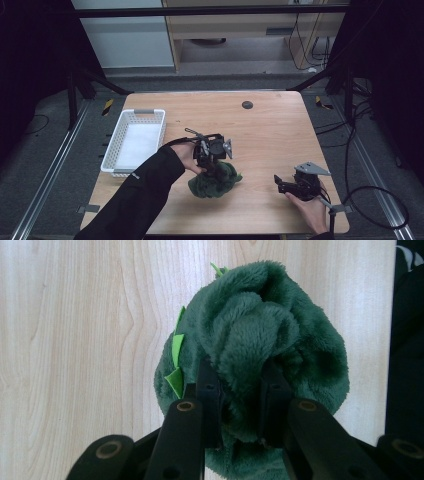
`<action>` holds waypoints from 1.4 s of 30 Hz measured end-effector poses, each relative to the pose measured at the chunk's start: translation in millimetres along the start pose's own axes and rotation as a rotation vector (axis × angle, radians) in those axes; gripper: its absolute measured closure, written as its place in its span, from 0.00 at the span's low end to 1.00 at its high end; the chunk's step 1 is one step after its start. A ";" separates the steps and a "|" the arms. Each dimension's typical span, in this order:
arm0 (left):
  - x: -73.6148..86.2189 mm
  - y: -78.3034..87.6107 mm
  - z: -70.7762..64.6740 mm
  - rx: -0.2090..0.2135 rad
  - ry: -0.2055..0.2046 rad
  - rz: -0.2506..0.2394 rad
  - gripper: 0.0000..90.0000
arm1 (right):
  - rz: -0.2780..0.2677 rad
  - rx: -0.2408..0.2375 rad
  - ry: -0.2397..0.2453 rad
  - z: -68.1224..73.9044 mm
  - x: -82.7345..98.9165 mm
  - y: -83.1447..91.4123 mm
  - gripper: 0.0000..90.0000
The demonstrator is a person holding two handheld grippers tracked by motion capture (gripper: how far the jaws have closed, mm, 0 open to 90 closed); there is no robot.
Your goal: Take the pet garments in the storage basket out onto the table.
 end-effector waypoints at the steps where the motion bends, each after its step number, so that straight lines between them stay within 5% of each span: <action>1: 0.0 0.0 0.0 0.000 0.000 0.000 0.84 | 0.000 0.000 0.000 0.0 0.0 0.0 0.15; 18: -1.2 -30.9 -1.8 0.031 0.000 0.044 0.82 | 0.001 -0.002 0.003 0.1 0.2 -0.1 0.15; 33: -0.7 -25.9 -1.5 0.012 0.003 0.022 0.51 | 0.002 -0.001 0.005 -0.1 0.2 -0.2 0.15; 42: 3.7 10.4 2.9 -0.021 0.069 -0.147 0.31 | 0.001 0.000 0.004 -0.1 0.2 -0.1 0.15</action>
Point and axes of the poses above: each handheld gripper's, and its own axes: y roughly backward along the jaws, x roughly out of its underside, z roughly to its left, the point moved 4 cm from there along -y, roughly forward along the jaws, and after that the axes turned 2 degrees about -x, right-handed, at the moved point
